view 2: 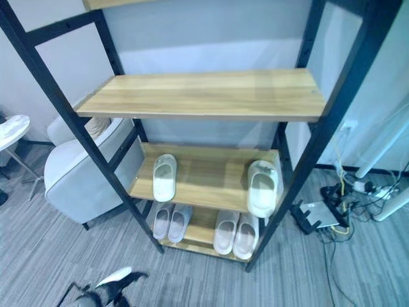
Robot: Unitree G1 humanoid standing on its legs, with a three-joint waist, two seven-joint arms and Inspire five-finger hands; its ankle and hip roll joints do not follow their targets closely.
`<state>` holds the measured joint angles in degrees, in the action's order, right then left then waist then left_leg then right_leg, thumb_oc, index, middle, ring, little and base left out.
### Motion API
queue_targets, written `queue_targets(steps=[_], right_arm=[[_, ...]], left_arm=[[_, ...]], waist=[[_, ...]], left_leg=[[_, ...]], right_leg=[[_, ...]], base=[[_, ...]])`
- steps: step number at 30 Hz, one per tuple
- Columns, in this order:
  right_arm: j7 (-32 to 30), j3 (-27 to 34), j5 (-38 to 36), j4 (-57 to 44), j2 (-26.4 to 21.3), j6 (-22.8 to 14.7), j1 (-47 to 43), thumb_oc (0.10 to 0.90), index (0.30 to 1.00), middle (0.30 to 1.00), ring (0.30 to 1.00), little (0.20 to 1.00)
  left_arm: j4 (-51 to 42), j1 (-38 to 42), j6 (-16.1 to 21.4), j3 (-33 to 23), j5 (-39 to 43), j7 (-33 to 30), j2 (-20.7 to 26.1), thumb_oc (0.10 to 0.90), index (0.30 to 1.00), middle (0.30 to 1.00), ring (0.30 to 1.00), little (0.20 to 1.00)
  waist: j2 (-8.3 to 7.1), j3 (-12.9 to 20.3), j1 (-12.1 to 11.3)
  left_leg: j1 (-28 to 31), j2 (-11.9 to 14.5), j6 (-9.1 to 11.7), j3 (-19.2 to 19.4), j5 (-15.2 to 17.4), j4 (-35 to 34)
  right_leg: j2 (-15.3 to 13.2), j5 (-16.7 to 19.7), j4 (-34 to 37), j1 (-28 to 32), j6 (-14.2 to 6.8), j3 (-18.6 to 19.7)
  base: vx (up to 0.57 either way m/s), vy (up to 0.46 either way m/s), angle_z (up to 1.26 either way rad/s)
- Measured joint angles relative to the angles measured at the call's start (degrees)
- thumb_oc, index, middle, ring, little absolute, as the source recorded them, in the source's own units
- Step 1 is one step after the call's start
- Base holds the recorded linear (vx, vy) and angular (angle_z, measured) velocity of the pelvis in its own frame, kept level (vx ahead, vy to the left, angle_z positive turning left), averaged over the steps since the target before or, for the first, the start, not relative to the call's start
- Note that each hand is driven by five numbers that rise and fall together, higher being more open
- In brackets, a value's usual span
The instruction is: Arrange the slippers neatly on the shoe rack.
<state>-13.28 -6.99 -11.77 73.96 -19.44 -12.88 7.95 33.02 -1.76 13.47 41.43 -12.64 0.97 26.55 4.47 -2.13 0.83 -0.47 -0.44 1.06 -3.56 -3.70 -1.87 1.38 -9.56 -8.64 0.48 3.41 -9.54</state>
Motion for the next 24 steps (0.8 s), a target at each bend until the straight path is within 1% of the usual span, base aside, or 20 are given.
queue_targets(steps=[1,2,3,4,5,7,9,10,11,12,13,14,15,16,18,19,20,21,22,24], right_arm=[[0.0,0.5,-0.2,-0.6,-0.4,0.0,-0.4,0.800,0.900,0.900,0.900,0.900],[0.0,0.8,-0.2,-0.6,-0.3,-0.1,-1.1,0.800,0.900,0.900,0.900,0.900],[0.1,0.7,-0.4,-1.0,-0.1,-0.1,-2.1,0.800,0.900,0.900,0.900,0.900],[0.5,0.7,-0.3,-1.9,0.1,-0.1,-2.4,0.800,0.900,0.900,0.900,0.900],[0.6,0.7,-0.3,-3.0,0.4,-0.3,-2.5,0.800,0.900,0.900,0.900,0.900],[0.7,0.4,0.0,-2.9,1.1,-0.4,-2.7,0.800,0.900,0.900,0.900,0.900],[0.7,0.1,0.4,-2.9,1.3,-0.3,-3.0,0.800,0.900,0.900,0.900,0.900],[0.7,-0.1,1.8,-2.5,1.3,-0.3,-4.7,0.800,0.900,0.900,0.900,0.900],[0.7,0.0,2.0,-2.6,1.5,-0.3,-5.4,0.800,0.900,0.900,0.900,0.900],[1.1,0.2,2.4,-2.4,1.7,0.3,-7.1,0.800,0.900,0.900,0.900,0.900],[1.2,0.3,2.4,-2.8,1.9,0.3,-7.4,0.800,0.900,0.900,0.900,0.900],[1.3,1.0,2.4,-2.4,2.5,0.6,-7.1,0.800,0.900,0.900,0.900,0.900],[1.6,1.8,2.4,-2.3,2.5,0.7,-7.0,0.800,0.900,0.900,0.900,0.900],[1.7,3.0,2.3,-2.3,2.7,1.0,-6.5,0.800,0.900,0.900,0.900,0.900],[1.9,3.0,2.4,-2.3,2.9,1.3,-6.1,0.800,0.900,0.900,0.900,0.900],[1.8,3.1,2.4,-2.3,3.1,1.3,-5.3,0.800,0.900,0.900,0.900,0.900],[1.8,3.0,2.4,-2.5,3.7,1.5,-4.7,0.800,0.900,0.900,0.900,0.900],[1.8,3.0,2.5,-2.4,4.2,1.7,-4.1,0.800,0.900,0.900,0.900,0.900],[1.8,2.9,2.6,-2.2,4.2,1.8,-2.8,0.800,0.900,0.900,0.900,0.900],[1.9,2.7,3.2,-2.3,3.7,2.1,-1.9,0.800,0.900,0.900,0.900,0.900]], left_arm=[[-4.0,0.0,0.9,0.2,1.4,1.2,-1.2,0.800,0.900,0.900,0.900,0.900],[-5.3,0.4,2.4,0.3,1.6,1.6,-2.5,0.800,0.900,0.900,0.900,0.900],[-7.0,1.5,3.0,0.8,2.6,2.4,-4.1,0.800,0.900,0.900,0.900,0.900],[-9.3,1.9,3.2,1.0,3.6,3.2,-4.4,0.800,0.900,0.900,0.900,0.900],[-11.0,2.8,4.0,1.0,3.7,3.4,-4.4,0.800,0.900,0.900,0.900,0.900],[-12.3,4.4,3.9,0.8,5.6,3.6,-4.1,0.800,0.900,0.900,0.900,0.900],[-13.7,4.5,3.8,-0.4,6.4,3.5,-2.6,0.800,0.900,0.900,0.900,0.900],[-15.7,4.9,3.7,-3.2,8.4,3.5,0.2,0.800,0.900,0.900,0.900,0.900],[-16.5,5.2,3.6,-4.1,8.7,3.5,1.4,0.800,0.900,0.900,0.900,0.900],[-18.6,5.2,3.6,-5.7,10.8,3.5,3.7,0.800,0.900,0.900,0.900,0.900],[-19.3,5.2,3.6,-6.5,12.1,3.6,4.2,0.800,0.900,0.900,0.900,0.900],[-19.5,5.2,3.6,-7.7,13.4,3.7,5.1,0.800,0.900,0.900,0.900,0.900],[-20.0,5.2,3.5,-8.0,14.0,3.9,5.6,0.800,0.900,0.900,0.900,0.900],[-21.2,5.3,3.4,-8.5,15.0,4.2,5.9,0.800,0.900,0.900,0.900,0.900],[-22.9,5.2,3.5,-8.9,16.2,4.7,7.1,0.800,0.900,0.900,0.900,0.900],[-23.8,5.2,3.5,-8.9,17.8,5.0,7.8,0.800,0.900,0.900,0.900,0.900],[-24.9,4.7,3.5,-9.2,19.1,5.1,8.7,0.800,0.900,0.900,0.900,0.900],[-26.1,3.6,3.5,-10.0,19.9,5.4,9.0,0.800,0.900,0.900,0.900,0.900],[-28.1,1.8,3.5,-10.9,21.7,5.7,8.2,0.800,0.900,0.900,0.900,0.900],[-31.8,0.1,3.5,-11.3,22.8,5.9,8.3,0.800,0.900,0.900,0.900,0.900]], waist=[[0.37,-0.2,-0.1],[0.36,-0.4,0.1],[-0.08,-0.7,0.3],[-0.31,-1.0,0.1],[-0.40,-1.2,0.2],[-0.84,-1.6,0.0],[-0.74,-2.5,-0.1],[-0.28,-4.8,-0.1],[-0.07,-5.5,-0.1],[0.55,-7.2,-0.1],[0.37,-8.1,0.0],[0.44,-8.6,0.0],[1.01,-9.0,-0.1],[1.45,-9.2,-0.1],[1.36,-9.2,-0.4],[0.97,-9.1,0.0],[-0.04,-8.8,0.0],[-0.69,-8.5,0.0],[-0.31,-7.4,0.0],[0.40,-6.7,-0.5]], left_leg=[[1.0,0.4,-0.3,0.1,0.2,-1.6],[1.6,0.6,-0.2,0.1,0.2,-2.1],[2.2,0.4,-0.3,0.7,0.2,-2.5],[2.4,0.4,-0.6,1.7,0.4,-2.7],[2.6,0.3,-0.7,2.5,0.5,-2.7],[2.7,-0.1,-0.8,2.8,0.5,-2.7],[3.0,-0.3,-0.9,3.0,0.6,-2.7],[0.9,-1.3,-2.0,3.4,1.4,-0.6],[0.1,-1.0,-2.1,3.5,1.4,-0.1],[-0.2,-1.0,-2.5,4.3,1.7,0.4],[-0.1,-1.1,-2.6,4.3,1.8,0.7],[0.2,-0.7,-2.9,4.1,1.8,0.4],[0.7,-0.7,-3.2,3.4,1.7,-0.4],[0.6,-0.5,-3.7,3.1,2.0,-0.3],[0.7,-0.7,-3.9,3.1,2.1,-0.6],[0.8,-0.9,-3.2,2.6,1.8,-1.0],[1.4,-1.0,-2.2,2.4,1.1,-1.6],[1.9,-1.0,-1.5,2.1,1.0,-2.2],[2.2,0.2,-1.0,1.9,0.7,-2.6],[3.3,1.7,-0.6,2.0,0.9,-2.9]], right_leg=[[0.5,0.4,0.2,-0.2,-0.3,0.7],[0.5,0.5,0.2,-0.4,-0.4,1.0],[0.5,0.9,0.8,-0.2,-0.8,2.3],[0.5,1.0,0.9,-0.3,-1.1,3.1],[0.3,1.3,1.1,-0.2,-1.7,3.7],[0.0,2.0,2.6,0.3,-2.2,3.9],[-0.2,2.2,2.8,0.7,-2.5,4.1],[-0.9,1.5,-3.2,-3.6,-4.3,4.5],[-1.4,0.9,-5.7,-5.1,-5.2,4.5],[-1.8,0.0,-10.5,-7.8,-6.6,5.2],[-2.0,-0.3,-11.7,-8.1,-7.2,5.2],[-2.6,-1.6,-12.2,-8.1,-8.2,5.7],[-3.3,-2.7,-14.6,-9.0,-9.1,6.0],[-6.0,-2.9,-13.4,-9.0,-9.7,6.7],[-10.4,-2.4,-11.5,-9.6,-11.0,7.0],[-12.7,-0.8,-5.5,-8.4,-12.2,7.1],[-13.6,1.8,-0.4,-6.8,-12.9,7.2],[-13.5,6.3,2.2,-5.5,-13.4,6.9],[-12.0,9.2,5.3,-3.6,-12.6,6.7],[-10.3,10.9,9.6,-0.7,-11.6,6.1]], base=[[0.09,0.096,-0.37],[0.08,0.085,-0.44],[0.08,0.088,-0.47],[0.07,0.080,-0.50],[0.05,0.082,-0.37],[0.02,0.070,-0.08],[-0.11,0.105,-0.09],[-0.18,0.135,-0.19],[-0.12,0.084,-0.30],[-0.04,0.028,-0.16],[0.02,-0.032,-0.12],[0.03,-0.075,0.02],[0.05,-0.107,0.11],[0.04,-0.127,0.02],[0.06,-0.110,0.03],[0.07,-0.110,0.17],[0.07,-0.114,0.23],[0.08,-0.125,0.17],[0.12,-0.123,0.06],[0.11,-0.134,-0.03]])
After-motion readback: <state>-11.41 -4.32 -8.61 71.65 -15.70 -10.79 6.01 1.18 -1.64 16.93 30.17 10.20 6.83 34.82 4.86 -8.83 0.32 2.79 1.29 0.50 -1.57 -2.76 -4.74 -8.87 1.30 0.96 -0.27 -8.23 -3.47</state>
